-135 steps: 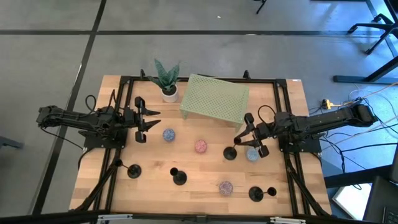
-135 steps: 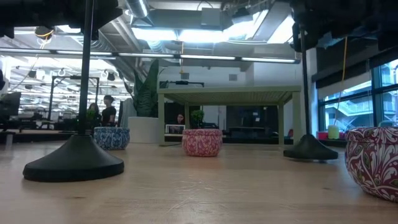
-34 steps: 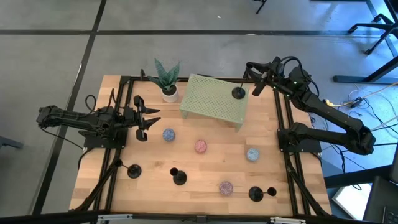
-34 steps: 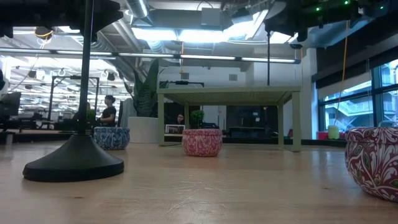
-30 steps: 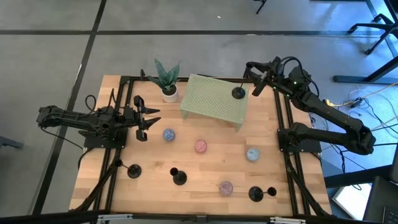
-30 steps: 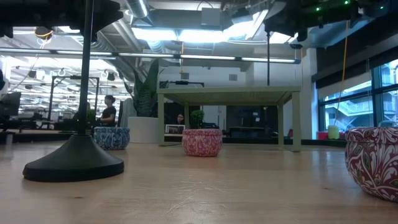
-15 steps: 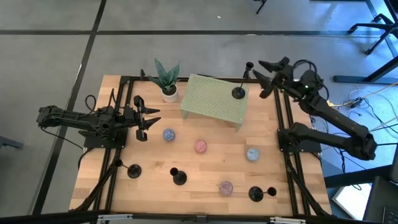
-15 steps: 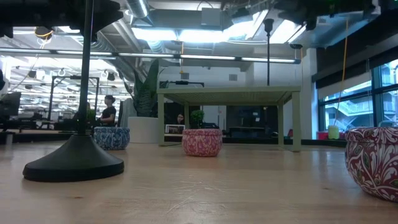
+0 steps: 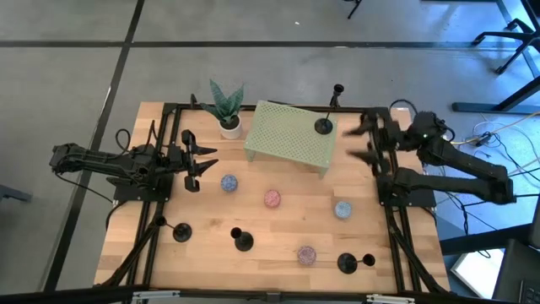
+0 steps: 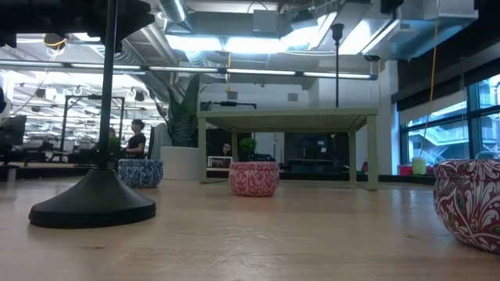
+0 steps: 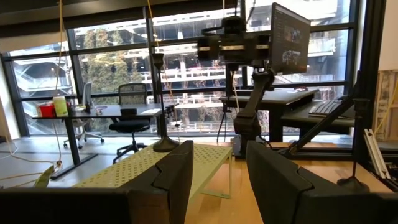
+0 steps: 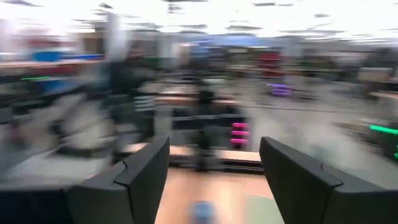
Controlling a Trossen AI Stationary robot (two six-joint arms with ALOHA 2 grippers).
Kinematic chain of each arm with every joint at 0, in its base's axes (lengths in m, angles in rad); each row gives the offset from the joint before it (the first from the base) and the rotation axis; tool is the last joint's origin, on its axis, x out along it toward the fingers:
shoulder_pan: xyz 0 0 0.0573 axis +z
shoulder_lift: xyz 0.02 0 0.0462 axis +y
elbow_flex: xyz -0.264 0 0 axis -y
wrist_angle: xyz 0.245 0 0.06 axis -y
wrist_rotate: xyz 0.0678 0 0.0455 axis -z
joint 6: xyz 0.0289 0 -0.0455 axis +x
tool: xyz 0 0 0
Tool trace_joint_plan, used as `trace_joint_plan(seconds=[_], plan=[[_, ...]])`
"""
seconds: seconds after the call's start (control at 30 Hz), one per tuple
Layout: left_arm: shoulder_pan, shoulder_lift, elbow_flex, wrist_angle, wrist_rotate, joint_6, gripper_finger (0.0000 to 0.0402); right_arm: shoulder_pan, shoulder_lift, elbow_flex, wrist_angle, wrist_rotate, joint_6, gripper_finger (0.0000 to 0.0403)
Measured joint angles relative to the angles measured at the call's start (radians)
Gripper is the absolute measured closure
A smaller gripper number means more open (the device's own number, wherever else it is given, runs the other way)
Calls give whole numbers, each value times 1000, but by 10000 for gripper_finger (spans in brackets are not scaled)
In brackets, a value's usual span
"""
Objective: Pick & Place candle stick holders
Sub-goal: Put the black candle holder on the shelf aligned with the other black candle holder
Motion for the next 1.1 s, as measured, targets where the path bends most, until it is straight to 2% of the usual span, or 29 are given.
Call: trace_joint_plan(seconds=[0.2,0.3,0.63,0.7,0.8,0.87,0.93,1.1], plan=[[0,0,0,0,0,0,256,199,29,0,-56,-325,-53,148],[0,0,0,0,0,0,256,292,38,0,-103,-351,-54,148],[0,0,0,0,0,-1,256,562,183,0,-116,-116,-78,148],[0,0,0,0,0,-2,256,594,209,0,-116,-25,-37,148],[0,0,0,0,0,-6,256,629,237,0,-125,169,69,148],[0,0,0,0,0,-29,256,648,248,0,-133,247,136,148],[0,0,0,0,0,-51,256,674,252,0,-145,281,211,148],[0,0,0,0,0,-53,256,765,248,0,-192,289,376,148]])
